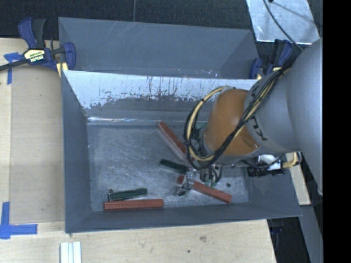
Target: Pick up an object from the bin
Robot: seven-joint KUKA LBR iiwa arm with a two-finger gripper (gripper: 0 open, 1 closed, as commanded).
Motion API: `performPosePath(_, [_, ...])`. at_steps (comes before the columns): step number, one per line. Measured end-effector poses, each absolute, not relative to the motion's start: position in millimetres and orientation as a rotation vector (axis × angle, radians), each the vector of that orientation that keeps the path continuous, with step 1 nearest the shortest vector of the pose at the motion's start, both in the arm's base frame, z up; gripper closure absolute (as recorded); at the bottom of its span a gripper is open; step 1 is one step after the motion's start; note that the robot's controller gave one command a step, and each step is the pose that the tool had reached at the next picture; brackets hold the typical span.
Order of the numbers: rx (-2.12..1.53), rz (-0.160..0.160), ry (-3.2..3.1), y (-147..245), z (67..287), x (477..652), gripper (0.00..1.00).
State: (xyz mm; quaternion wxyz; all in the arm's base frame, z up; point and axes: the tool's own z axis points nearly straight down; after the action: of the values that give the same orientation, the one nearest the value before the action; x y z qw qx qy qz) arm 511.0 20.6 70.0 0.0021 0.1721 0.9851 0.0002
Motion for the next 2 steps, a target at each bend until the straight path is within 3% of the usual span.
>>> performPosePath(1, [0.536,0.0,3.09,20.0,70.4,511.7,0.0])
performPosePath(2, [0.534,0.002,3.08,19.5,74.0,515.4,1.0])
